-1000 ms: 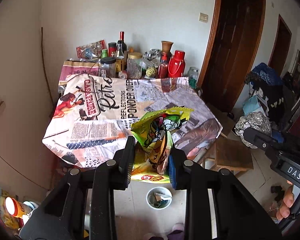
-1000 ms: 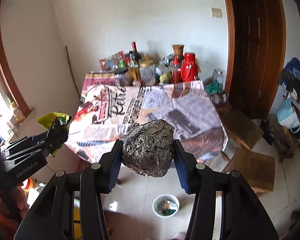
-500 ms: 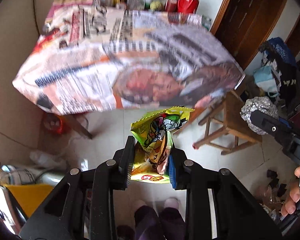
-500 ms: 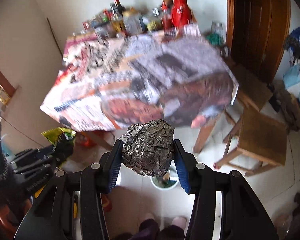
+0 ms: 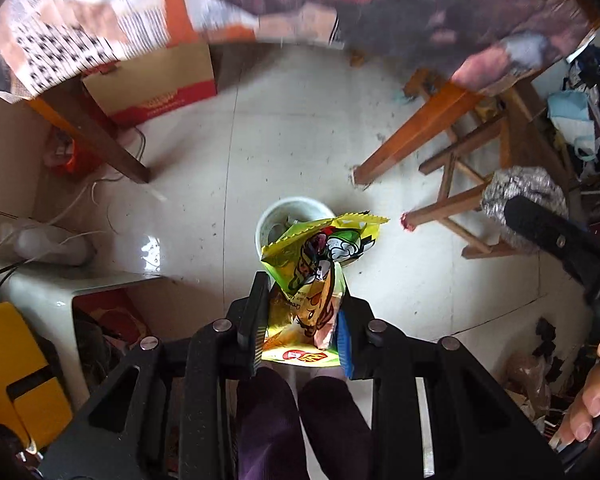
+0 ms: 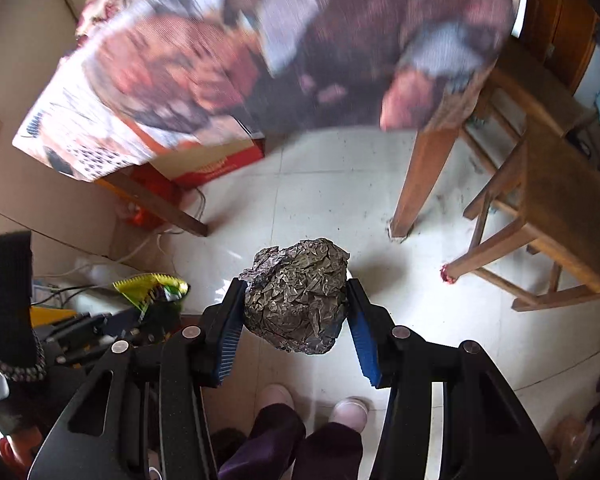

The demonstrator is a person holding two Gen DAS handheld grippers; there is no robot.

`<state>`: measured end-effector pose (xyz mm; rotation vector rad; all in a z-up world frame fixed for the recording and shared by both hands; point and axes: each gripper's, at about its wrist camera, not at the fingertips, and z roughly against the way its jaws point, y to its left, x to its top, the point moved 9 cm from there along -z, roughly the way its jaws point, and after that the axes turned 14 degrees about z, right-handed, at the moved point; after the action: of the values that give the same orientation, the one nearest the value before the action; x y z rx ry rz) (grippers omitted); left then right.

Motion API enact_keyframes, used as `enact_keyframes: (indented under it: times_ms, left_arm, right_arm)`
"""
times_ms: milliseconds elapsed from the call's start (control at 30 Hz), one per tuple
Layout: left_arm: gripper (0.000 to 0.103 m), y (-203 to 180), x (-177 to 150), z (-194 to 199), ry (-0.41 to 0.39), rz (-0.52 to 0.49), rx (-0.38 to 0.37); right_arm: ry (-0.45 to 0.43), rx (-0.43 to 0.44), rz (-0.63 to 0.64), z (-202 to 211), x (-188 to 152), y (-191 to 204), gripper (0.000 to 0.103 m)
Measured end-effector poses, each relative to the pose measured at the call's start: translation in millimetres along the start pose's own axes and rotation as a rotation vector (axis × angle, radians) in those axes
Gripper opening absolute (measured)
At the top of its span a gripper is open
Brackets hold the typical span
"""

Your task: Collect trash

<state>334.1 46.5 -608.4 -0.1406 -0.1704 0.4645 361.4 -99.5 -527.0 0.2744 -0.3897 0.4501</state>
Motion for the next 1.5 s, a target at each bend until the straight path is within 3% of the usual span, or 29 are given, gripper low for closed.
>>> enact_keyframes:
  times_ms: [267, 367, 467, 600, 700, 867, 1000, 1167, 1333, 1500]
  left_arm:
    - [0.029, 22.1, -5.3, -84.8, 0.048, -0.001, 0.039]
    - [0.029, 30.8, -6.3, -111.6, 0.061, 0.008, 0.054]
    - [0.029, 36.5, -1.2, -132.7, 0.061, 0.027, 0.053]
    - [0.029, 40.1, 1.5, -152.1, 0.066, 0.051, 0.042]
    - [0.029, 39.1, -0.1, -161.4, 0.078, 0.050, 0.033]
    - [0.030, 24.3, 5.9, -171.8, 0.090, 0.044, 0.003]
    - [0.054, 8.2, 11.9, -178.5, 0.132, 0.070, -0.022]
    - [0.055, -11.2, 15.1, -169.6, 0.141, 0.033, 0.004]
    - [0.055, -20.6, 13.0, -128.9, 0.131, 0.002, 0.021]
    - [0.055, -25.2, 16.2, -52.7, 0.080, 0.017, 0.033]
  right_arm:
    - [0.027, 0.047, 0.010, -92.3, 0.9, -11.7, 0.046]
    - [0.009, 0.012, 0.048, -110.4, 4.4, -11.4, 0.048]
    - [0.007, 0.033, 0.072, -125.7, 6.1, -6.1, 0.049]
    - [0.034, 0.112, 0.061, -142.8, 1.9, 0.3, 0.065]
    - [0.048, 0.125, 0.050, -147.0, -3.1, -3.2, 0.066]
    - [0.053, 0.092, -0.001, -135.5, -8.6, -19.9, 0.066]
    - [0.060, 0.083, -0.057, -120.3, -9.4, -31.9, 0.066]
    - [0.059, 0.061, -0.081, -90.4, -7.1, -40.7, 0.066]
    - [0.043, 0.039, -0.068, -47.9, 4.5, -41.4, 0.066]
    - [0.013, 0.070, -0.070, 9.4, 22.5, -29.9, 0.066]
